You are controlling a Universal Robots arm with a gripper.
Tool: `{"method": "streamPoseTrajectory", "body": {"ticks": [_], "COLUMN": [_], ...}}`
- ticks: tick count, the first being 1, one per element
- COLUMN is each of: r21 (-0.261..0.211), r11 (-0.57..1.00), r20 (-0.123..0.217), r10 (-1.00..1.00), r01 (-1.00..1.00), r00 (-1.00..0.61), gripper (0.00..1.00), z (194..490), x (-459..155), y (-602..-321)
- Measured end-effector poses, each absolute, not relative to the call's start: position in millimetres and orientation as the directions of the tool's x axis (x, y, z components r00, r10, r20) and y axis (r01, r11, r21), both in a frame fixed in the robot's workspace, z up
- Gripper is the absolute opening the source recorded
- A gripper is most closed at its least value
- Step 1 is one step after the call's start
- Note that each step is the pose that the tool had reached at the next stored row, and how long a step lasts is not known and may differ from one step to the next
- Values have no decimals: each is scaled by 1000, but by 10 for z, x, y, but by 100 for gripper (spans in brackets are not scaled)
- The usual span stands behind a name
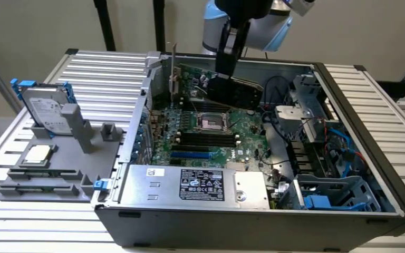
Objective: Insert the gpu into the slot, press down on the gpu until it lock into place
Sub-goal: 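Insert the gpu into the slot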
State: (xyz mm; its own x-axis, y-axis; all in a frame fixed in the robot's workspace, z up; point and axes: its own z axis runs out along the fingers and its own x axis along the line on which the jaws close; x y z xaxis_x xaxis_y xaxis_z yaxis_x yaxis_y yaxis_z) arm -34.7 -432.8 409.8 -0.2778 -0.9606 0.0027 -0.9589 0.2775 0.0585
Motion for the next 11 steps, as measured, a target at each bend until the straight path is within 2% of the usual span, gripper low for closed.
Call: {"method": "streamPoseTrajectory", "body": {"ticks": [6, 11], "r21": [65, 66], "r11": [254, 210], "r20": [-21, -26], "r10": [-967, -977], "r01": [-965, -976], "r00": [-255, -212], "gripper": [26, 26], "z": [4025, 3943], "x": [-348, -352], "y": [-4355, -4372]}}
